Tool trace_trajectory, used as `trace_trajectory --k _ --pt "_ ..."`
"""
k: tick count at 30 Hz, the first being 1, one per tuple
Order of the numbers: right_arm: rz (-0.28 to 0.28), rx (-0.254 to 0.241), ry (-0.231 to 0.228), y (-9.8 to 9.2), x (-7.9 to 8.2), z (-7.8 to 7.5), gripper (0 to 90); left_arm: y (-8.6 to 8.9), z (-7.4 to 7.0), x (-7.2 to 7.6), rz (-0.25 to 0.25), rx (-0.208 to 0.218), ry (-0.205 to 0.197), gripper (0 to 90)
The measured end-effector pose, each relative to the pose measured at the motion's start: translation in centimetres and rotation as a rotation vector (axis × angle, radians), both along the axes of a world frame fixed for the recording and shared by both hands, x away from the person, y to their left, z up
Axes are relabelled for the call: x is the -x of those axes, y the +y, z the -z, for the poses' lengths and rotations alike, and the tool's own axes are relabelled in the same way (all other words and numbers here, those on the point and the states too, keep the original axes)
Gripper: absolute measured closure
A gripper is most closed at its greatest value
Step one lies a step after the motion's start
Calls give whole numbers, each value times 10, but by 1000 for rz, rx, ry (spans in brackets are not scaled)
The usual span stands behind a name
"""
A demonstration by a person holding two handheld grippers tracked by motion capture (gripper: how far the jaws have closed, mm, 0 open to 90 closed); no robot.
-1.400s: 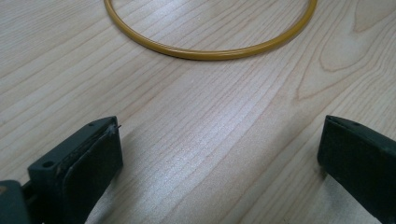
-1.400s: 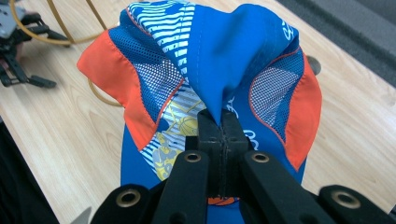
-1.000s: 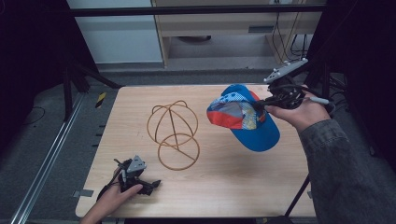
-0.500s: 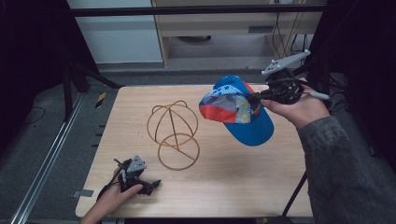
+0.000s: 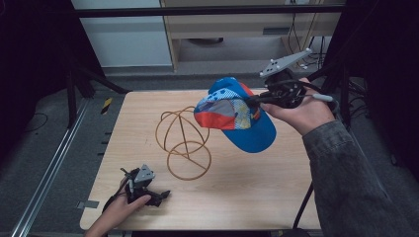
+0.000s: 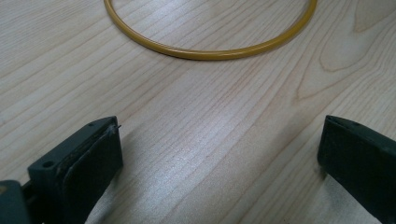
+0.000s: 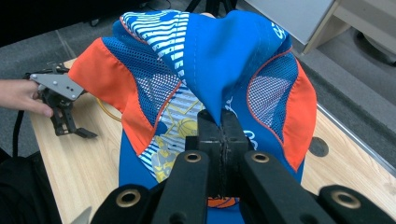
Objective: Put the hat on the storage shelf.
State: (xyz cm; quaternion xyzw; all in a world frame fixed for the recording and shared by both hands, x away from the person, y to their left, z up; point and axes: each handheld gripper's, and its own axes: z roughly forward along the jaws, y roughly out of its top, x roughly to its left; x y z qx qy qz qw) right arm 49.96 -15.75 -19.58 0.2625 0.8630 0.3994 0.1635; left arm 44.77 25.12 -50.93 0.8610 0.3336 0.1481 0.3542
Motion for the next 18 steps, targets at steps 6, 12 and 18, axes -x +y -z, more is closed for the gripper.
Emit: trace_trajectory --k 6,12,18 --pt "-15 -9 -4 9 -1 -3 900 0 0 0 1 0 1 0" --pt "-28 -11 -12 15 -2 -7 900 0 0 0 1 0 0 0" --pt "-36 -15 -16 22 -3 -10 900 0 0 0 1 -1 -1 0"
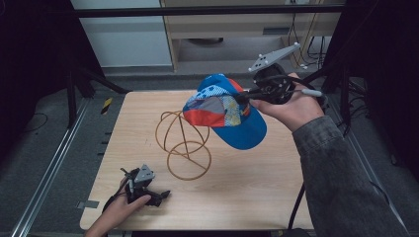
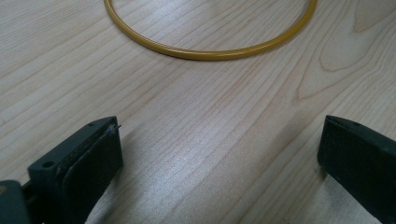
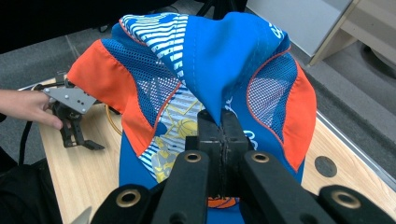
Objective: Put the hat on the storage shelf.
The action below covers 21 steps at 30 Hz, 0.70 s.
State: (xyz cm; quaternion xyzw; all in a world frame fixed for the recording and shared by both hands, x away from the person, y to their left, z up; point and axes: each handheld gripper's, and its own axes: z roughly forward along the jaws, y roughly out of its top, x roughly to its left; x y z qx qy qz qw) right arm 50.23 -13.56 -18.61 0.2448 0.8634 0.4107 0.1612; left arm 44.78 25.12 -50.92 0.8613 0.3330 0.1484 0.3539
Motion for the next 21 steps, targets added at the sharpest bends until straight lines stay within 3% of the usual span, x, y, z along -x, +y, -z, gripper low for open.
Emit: trace_trajectory --k 21 --pt "-32 -4 -5 18 -3 -3 900 0 0 0 0 -1 0 0"
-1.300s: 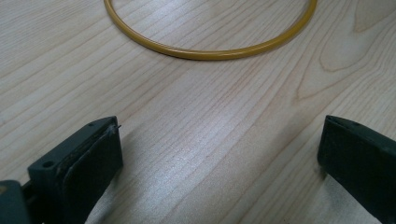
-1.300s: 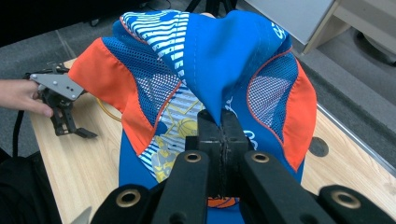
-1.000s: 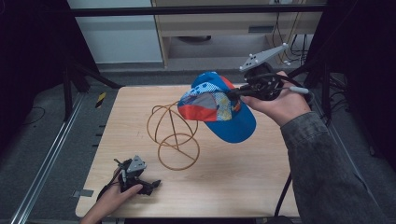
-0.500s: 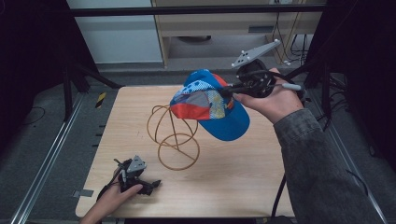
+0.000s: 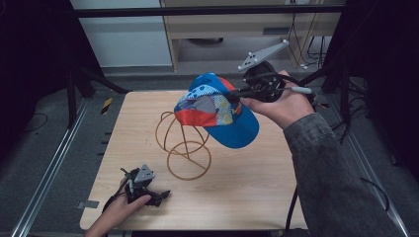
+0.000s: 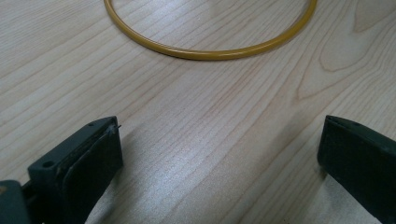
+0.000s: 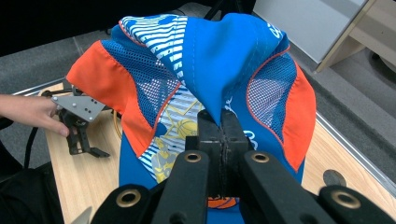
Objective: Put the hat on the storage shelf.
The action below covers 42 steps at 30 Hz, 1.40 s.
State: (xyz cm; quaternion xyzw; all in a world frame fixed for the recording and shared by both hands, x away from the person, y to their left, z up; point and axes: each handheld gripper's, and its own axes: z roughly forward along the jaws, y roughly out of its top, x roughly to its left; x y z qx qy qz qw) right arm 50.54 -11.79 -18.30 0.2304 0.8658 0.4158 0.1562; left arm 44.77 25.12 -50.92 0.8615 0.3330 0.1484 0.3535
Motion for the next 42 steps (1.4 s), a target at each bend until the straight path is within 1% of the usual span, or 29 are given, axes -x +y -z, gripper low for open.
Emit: trace_trajectory --k 5,10,16,19,23,26,29,35,42 --pt "-9 3 1 5 0 -2 900 0 0 0 0 0 -1 0" --pt "-19 5 -1 12 -3 -10 900 0 0 0 0 0 0 0" --pt "-41 29 -11 30 -6 -15 900 0 0 0 -3 2 -1 0" --pt "-49 34 -6 38 -8 -15 900 0 0 0 -3 1 -1 0" --pt "-71 26 -5 49 -12 -14 900 0 0 0 -1 1 -1 0" --pt "-78 25 -3 58 -14 -13 900 0 0 0 -1 1 -1 0" --pt "-86 32 -3 65 -16 -11 900 0 0 0 -1 1 -1 0" --pt "-102 21 -2 75 -17 -11 900 0 0 0 -1 1 -1 0" --pt "-107 26 3 84 -21 -9 900 0 0 0 -1 1 -1 0"
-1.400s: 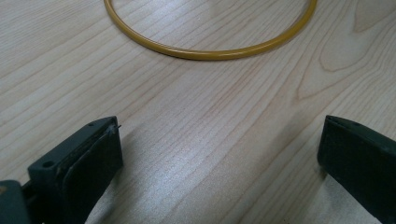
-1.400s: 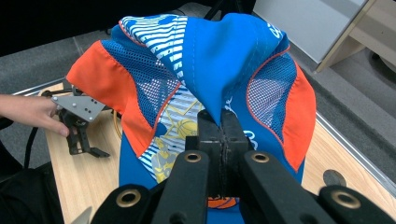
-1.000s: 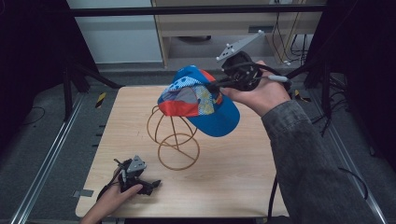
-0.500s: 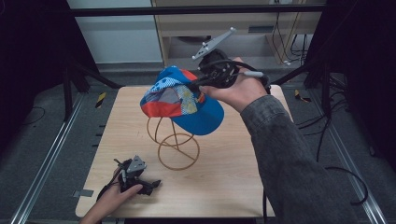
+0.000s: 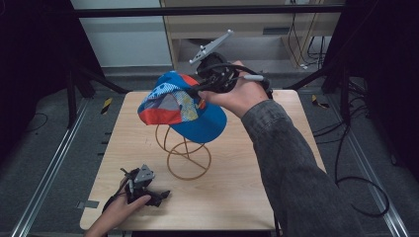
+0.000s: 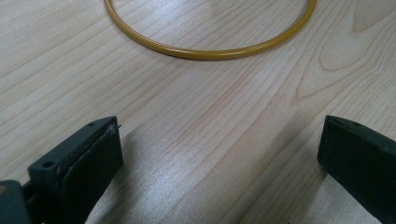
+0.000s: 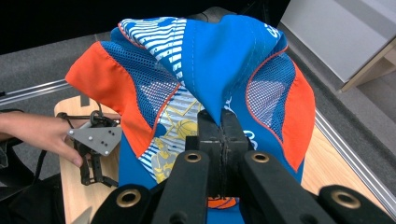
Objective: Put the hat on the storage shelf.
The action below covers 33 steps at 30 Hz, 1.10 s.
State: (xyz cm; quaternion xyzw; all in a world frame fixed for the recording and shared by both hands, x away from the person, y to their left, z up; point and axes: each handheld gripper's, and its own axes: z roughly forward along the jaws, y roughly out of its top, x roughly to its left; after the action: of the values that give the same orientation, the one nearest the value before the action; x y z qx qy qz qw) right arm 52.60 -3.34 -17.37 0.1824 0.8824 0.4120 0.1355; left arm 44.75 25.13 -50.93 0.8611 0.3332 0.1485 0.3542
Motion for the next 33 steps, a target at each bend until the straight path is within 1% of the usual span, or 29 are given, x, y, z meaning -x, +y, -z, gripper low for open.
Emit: trace_trajectory --k 10,11,17,24,33 --pt "-15 8 5 18 -7 1 900 0 0 0 -2 -1 0 0" --pt "-19 3 4 19 -7 2 900 0 0 0 -2 -1 0 0" --pt "-24 15 12 27 -9 4 900 0 0 0 -2 -1 0 0" --pt "-28 33 16 34 -12 6 900 0 0 0 -1 -3 1 0" --pt "-22 68 39 48 -23 16 900 0 0 0 1 -4 1 0"
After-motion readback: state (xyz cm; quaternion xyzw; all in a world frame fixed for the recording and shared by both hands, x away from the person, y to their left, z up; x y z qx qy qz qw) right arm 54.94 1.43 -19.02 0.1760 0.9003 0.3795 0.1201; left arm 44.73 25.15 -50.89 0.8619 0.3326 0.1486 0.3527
